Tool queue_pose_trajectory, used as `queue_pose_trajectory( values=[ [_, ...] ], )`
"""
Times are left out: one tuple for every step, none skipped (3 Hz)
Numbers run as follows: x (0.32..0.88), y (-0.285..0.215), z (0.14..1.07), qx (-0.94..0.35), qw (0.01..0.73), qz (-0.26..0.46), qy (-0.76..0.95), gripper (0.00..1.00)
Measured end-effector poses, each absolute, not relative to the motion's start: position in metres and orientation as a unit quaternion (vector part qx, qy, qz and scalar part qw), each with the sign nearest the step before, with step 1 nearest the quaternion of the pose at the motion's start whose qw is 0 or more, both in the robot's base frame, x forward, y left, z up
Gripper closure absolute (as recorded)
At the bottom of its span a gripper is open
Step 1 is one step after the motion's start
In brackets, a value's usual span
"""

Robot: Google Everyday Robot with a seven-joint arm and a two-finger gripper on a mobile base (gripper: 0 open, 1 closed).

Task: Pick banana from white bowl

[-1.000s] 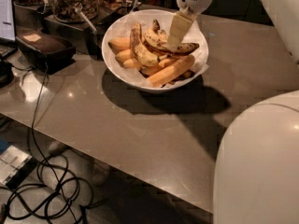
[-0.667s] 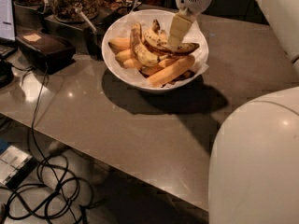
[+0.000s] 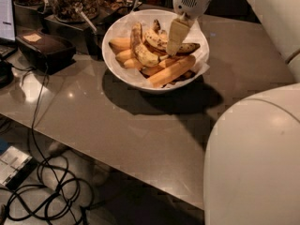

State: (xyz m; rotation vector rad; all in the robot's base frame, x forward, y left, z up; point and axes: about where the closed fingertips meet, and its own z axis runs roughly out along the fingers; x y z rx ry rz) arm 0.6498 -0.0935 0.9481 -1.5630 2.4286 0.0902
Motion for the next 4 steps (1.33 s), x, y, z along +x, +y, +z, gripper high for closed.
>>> queue_pose_trajectory(
  values=[
    [0.6488,-0.0925,0.9407,-0.541,0.118,0.032,0.832,0.45],
    [0.6482,-0.0932,0.9391,-0.542,0.117,0.028,0.832,0.64],
    [0.6471,-0.0930,0.9399,-0.544,0.118,0.025,0.830,0.88],
    [0.6471,-0.0930,0.9399,-0.544,0.119,0.025,0.830,1.00]
  ],
)
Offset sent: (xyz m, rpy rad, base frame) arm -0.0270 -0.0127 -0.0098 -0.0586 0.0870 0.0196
